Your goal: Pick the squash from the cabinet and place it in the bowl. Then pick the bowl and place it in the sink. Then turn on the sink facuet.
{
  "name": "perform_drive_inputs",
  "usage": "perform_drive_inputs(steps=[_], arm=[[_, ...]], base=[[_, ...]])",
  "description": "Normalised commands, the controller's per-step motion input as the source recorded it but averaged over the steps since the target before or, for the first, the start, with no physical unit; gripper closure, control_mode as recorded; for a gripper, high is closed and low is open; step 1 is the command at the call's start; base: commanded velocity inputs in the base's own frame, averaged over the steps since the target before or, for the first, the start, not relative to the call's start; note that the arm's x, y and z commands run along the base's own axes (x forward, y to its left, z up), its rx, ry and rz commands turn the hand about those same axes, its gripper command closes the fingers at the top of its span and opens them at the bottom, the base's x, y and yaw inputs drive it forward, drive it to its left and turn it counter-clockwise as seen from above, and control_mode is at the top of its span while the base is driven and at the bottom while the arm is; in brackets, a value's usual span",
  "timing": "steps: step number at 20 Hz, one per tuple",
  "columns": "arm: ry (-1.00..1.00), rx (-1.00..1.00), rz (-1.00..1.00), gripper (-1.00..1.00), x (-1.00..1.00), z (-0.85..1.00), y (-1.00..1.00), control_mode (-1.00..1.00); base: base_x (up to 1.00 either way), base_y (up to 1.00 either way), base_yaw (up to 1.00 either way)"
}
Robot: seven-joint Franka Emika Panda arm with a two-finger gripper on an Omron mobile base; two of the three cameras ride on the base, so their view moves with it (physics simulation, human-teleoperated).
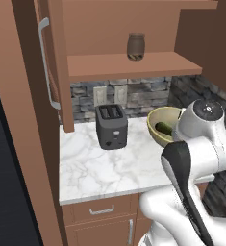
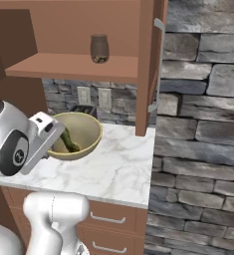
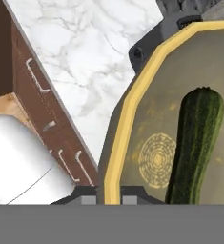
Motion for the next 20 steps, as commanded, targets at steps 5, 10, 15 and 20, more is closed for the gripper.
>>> perform_drive_inputs(steps=[5, 10, 15, 20], arm=[[-0.04, -0.01, 0.28, 1.00, -0.72, 0.94, 0.00, -1.00], [-0.07, -0.07, 0.17, 1.00, -0.34, 0.32, 0.00, -1.00], [0.00, -0.01, 0.00, 1.00, -0.06, 0.00, 0.02, -1.00], [0.00, 0.00, 0.00, 1.00, 0.00, 0.00, 0.00, -1.00]], base=[[0.00, 0.00, 0.00], [0.00, 0.00, 0.00], [0.00, 0.00, 0.00], [0.00, 0.00, 0.00]])
